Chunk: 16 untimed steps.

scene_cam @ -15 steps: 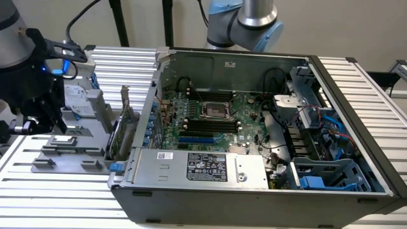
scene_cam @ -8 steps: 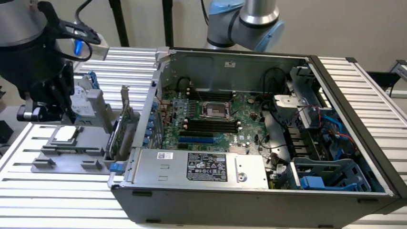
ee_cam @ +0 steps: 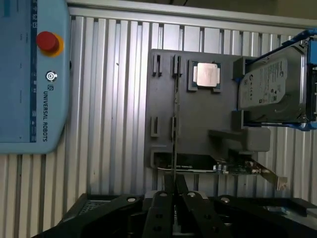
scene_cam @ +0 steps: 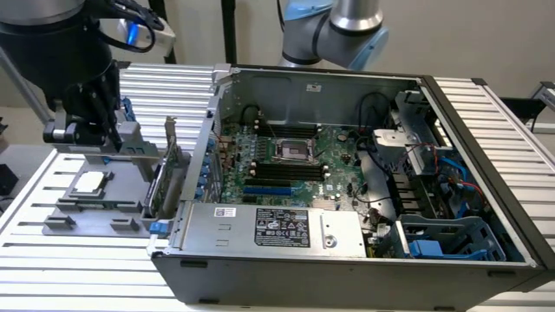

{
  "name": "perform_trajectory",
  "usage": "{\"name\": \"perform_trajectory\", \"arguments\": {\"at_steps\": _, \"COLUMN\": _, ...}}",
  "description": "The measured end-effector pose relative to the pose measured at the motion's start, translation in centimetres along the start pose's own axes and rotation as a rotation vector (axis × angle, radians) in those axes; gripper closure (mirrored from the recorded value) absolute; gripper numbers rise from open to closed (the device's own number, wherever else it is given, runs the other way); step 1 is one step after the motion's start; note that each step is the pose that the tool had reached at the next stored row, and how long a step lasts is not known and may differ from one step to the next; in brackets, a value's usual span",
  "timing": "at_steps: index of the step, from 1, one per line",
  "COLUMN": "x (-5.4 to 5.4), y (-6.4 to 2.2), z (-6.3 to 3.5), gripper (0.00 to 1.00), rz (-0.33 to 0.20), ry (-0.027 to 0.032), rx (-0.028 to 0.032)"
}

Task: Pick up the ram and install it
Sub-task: 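Pick up the ram and move it above insertion slot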

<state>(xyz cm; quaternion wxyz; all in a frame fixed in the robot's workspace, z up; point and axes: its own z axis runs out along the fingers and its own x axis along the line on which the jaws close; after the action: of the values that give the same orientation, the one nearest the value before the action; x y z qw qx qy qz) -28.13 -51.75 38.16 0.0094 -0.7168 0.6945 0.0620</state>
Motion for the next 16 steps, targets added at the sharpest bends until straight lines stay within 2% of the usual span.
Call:
{"name": "perform_trajectory", "arguments": {"at_steps": 6, "x": 0.0, "y": -2.64, "z": -1.34, "gripper": 0.86, "rz": -0.001, "ry": -0.0184, "rx": -0.0006}}
{"name": "perform_trajectory", "arguments": {"at_steps": 16, "x": 0.0, "y": -7.13, "z": -2.16, "gripper": 0.86, "rz": -0.003, "ry": -0.0433, "rx": -0.0034}}
